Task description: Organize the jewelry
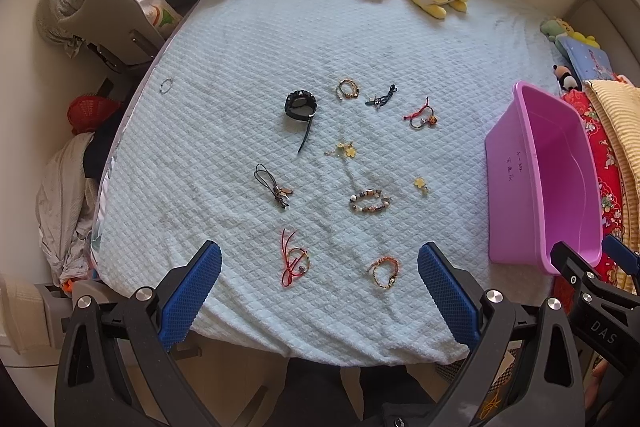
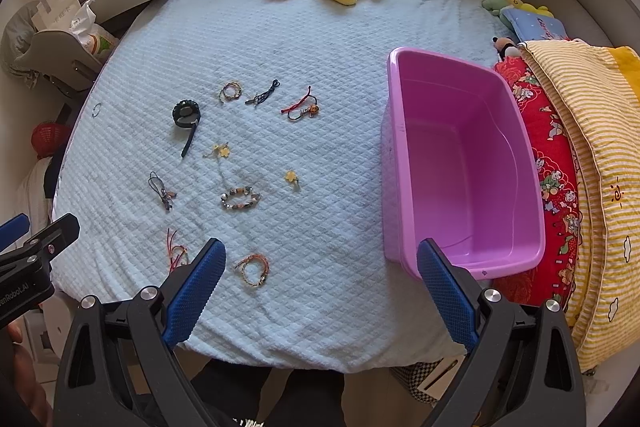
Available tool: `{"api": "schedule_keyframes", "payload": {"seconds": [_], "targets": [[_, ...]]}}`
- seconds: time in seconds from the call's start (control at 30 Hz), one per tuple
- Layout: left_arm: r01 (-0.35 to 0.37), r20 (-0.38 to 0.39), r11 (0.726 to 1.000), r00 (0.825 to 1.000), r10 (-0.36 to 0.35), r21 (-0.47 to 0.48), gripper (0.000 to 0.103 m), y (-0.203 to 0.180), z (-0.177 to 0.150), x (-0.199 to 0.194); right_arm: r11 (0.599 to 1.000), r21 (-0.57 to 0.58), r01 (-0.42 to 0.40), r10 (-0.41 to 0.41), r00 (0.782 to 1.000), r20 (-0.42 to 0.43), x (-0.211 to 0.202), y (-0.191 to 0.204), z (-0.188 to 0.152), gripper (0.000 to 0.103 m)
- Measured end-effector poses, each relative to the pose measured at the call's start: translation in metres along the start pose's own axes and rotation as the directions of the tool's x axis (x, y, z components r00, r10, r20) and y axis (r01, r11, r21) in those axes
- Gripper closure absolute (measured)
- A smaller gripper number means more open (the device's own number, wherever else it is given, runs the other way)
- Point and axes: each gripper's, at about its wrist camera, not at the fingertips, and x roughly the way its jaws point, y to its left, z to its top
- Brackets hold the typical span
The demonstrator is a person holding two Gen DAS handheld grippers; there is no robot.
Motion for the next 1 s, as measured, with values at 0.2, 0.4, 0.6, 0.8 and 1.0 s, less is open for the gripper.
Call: {"api": "schedule_keyframes", "payload": {"seconds": [0.2,0.4,0.6,0.8,1.0], "targets": [[0.001,0.001,1.0,1.0,-0.001,0.0,0.006,-0.0001,-0.0009,0.0001,1.0,0.0,-0.001,0.001,1.0,0.0,0.0004,-0.0009,-0.0006,0.011],[0.0,0.002,1.0,1.0,0.0,-0.001,0.006,-0.0002,-0.0014,0.0001,1.0,0.001,-0.002,0.002,1.0,0.0,0.0005,-0.0007,-0.0004,0.011],[0.0,0.002,1.0,1.0,0.0,0.0,0.006,-0.0002,-0.001,0.0,1.0,0.002,-0.004,0.004,1.0,0.0,-0.0002,-0.0033,-0.0016,0.011],[-0.001,0.002,1.0,1.0,0.001,-0.003,0.006,-0.0003,-0.0008,0.0001,1.0,0.001,-0.003,0.003,1.0,0.001,0.0006,-0.0005,0.0003,0.011],[-0.001,0.002,1.0,1.0,0.001,-0.001,0.006,-0.0004,-0.0007,0.0001,1.0,0.002,-0.004,0.004,1.0,0.0,0.0005,-0.0007,0.0003,0.011]]}}
